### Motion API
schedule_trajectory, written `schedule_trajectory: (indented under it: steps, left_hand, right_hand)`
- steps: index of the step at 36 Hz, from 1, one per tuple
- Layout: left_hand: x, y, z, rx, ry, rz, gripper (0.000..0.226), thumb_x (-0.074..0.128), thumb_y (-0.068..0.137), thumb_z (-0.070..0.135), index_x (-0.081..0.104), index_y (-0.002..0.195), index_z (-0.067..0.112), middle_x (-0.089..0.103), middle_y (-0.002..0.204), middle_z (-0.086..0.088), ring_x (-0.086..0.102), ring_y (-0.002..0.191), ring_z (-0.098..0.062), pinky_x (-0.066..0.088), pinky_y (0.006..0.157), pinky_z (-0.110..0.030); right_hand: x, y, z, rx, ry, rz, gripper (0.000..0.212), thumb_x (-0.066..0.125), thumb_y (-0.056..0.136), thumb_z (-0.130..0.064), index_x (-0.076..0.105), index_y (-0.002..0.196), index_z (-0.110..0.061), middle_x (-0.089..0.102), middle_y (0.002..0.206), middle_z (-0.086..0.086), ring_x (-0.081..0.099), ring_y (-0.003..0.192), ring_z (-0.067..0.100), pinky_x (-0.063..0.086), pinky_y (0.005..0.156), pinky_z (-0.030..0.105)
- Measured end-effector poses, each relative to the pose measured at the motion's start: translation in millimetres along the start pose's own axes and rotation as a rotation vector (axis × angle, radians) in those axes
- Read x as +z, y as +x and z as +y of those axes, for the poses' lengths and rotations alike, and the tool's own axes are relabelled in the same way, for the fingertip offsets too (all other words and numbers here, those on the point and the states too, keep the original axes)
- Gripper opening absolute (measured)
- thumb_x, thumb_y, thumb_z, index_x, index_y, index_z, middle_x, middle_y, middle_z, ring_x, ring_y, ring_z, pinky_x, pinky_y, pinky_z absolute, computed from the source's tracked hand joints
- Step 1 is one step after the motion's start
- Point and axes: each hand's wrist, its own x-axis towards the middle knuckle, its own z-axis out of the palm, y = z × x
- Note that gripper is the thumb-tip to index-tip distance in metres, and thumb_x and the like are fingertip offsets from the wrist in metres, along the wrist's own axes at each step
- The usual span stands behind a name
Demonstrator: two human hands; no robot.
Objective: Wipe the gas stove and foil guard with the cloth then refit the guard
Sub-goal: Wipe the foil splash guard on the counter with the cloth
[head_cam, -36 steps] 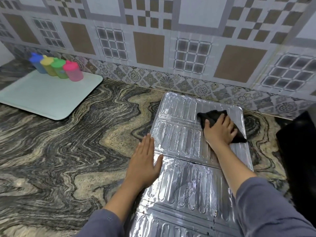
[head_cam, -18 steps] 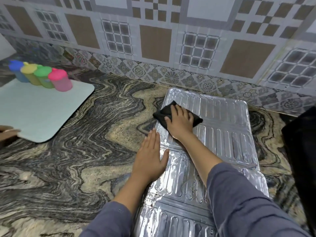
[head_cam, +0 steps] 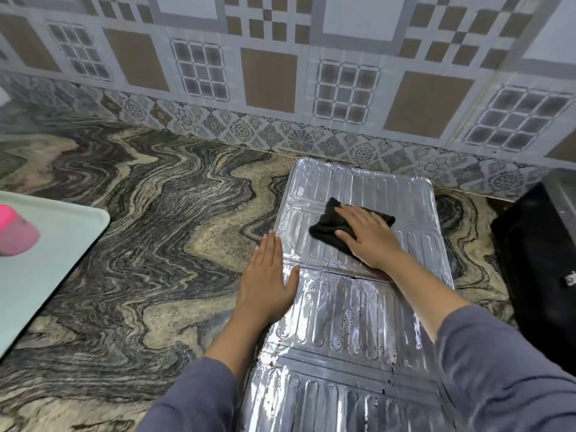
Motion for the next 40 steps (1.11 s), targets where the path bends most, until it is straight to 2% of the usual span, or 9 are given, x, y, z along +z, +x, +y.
schedule_trajectory:
  steps: [5, 9, 14, 18, 24, 29, 33, 37, 40]
  left_hand:
    - [1, 1, 0, -0.004, 0.003, -0.003, 0.073, 0.011, 0.093, 0.052, -0.011, 0.147, 0.008, -0.018, 0.156, -0.008, -0.017, 0.144, -0.015, -0.010, 0.116, -0.029]
    - [2, 1, -1, 0.001, 0.005, 0.005, 0.074, 0.008, 0.091, 0.053, -0.010, 0.147, 0.007, -0.017, 0.156, -0.009, -0.016, 0.144, -0.017, -0.011, 0.115, -0.028]
    - [2, 0, 0, 0.015, -0.024, 0.040, 0.074, 0.011, 0.091, 0.051, -0.005, 0.148, 0.006, -0.012, 0.157, -0.009, -0.012, 0.145, -0.017, -0.010, 0.115, -0.028]
    - [1, 1, 0, 0.025, -0.021, 0.041, 0.074, 0.012, 0.092, 0.051, -0.004, 0.148, 0.005, -0.011, 0.157, -0.010, -0.011, 0.145, -0.018, -0.009, 0.116, -0.029]
    - [1, 1, -1, 0.025, -0.028, 0.035, 0.073, 0.014, 0.093, 0.049, -0.005, 0.148, 0.005, -0.012, 0.157, -0.010, -0.011, 0.145, -0.018, -0.008, 0.117, -0.029]
    - [0, 0, 0, 0.026, -0.027, 0.057, 0.072, 0.018, 0.096, 0.048, -0.006, 0.147, 0.005, -0.012, 0.157, -0.010, -0.011, 0.145, -0.018, -0.009, 0.116, -0.029]
    - [0, 0, 1, 0.016, -0.035, 0.058, 0.072, 0.019, 0.095, 0.048, -0.005, 0.147, 0.004, -0.013, 0.157, -0.010, -0.012, 0.145, -0.017, -0.009, 0.117, -0.028]
    - [1, 0, 0, 0.013, -0.042, 0.056, 0.073, 0.020, 0.095, 0.048, -0.005, 0.147, 0.004, -0.013, 0.157, -0.010, -0.012, 0.145, -0.017, -0.008, 0.117, -0.029]
    - [0, 1, 0, 0.009, -0.046, 0.055, 0.072, 0.021, 0.095, 0.047, -0.004, 0.148, 0.005, -0.012, 0.157, -0.010, -0.011, 0.146, -0.017, -0.008, 0.117, -0.030]
  right_hand:
    - [0, -27, 13, 0.369, -0.001, 0.120, 0.057, 0.030, 0.096, -0.048, 0.021, 0.146, -0.023, 0.024, 0.154, 0.000, 0.021, 0.141, 0.022, 0.017, 0.115, 0.042]
    - [5, -42, -4, 0.654, 0.032, 0.151, 0.060, 0.028, 0.097, -0.046, 0.014, 0.148, -0.018, 0.015, 0.157, 0.003, 0.013, 0.142, 0.027, 0.013, 0.113, 0.046]
    - [16, -43, -36, 0.743, 0.065, 0.159, 0.062, 0.029, 0.096, -0.045, 0.009, 0.148, -0.017, 0.008, 0.158, 0.003, 0.008, 0.143, 0.027, 0.010, 0.113, 0.048]
    - [21, -35, -55, 0.678, 0.085, 0.151, 0.062, 0.030, 0.096, -0.044, 0.008, 0.148, -0.018, 0.007, 0.158, 0.001, 0.006, 0.144, 0.026, 0.009, 0.113, 0.048]
    - [25, -13, -74, 0.480, 0.090, 0.125, 0.061, 0.031, 0.096, -0.044, 0.009, 0.148, -0.021, 0.008, 0.158, -0.002, 0.006, 0.144, 0.021, 0.005, 0.115, 0.046]
    - [23, 2, -79, 0.217, 0.080, 0.035, 0.060, 0.030, 0.096, -0.047, 0.011, 0.148, -0.026, 0.008, 0.158, -0.006, 0.005, 0.145, 0.017, 0.004, 0.115, 0.043]
    - [17, -1, -71, 0.029, 0.095, -0.017, 0.060, 0.038, 0.095, -0.048, 0.015, 0.148, -0.030, 0.012, 0.157, -0.010, 0.008, 0.144, 0.014, 0.004, 0.115, 0.040]
    - [7, -10, -53, -0.098, 0.084, -0.072, 0.060, 0.044, 0.093, -0.048, 0.019, 0.146, -0.035, 0.019, 0.155, -0.012, 0.013, 0.144, 0.013, 0.008, 0.115, 0.038]
    - [3, -21, -41, -0.124, 0.089, -0.060, 0.057, 0.046, 0.092, -0.047, 0.024, 0.144, -0.036, 0.026, 0.153, -0.011, 0.019, 0.142, 0.013, 0.013, 0.115, 0.039]
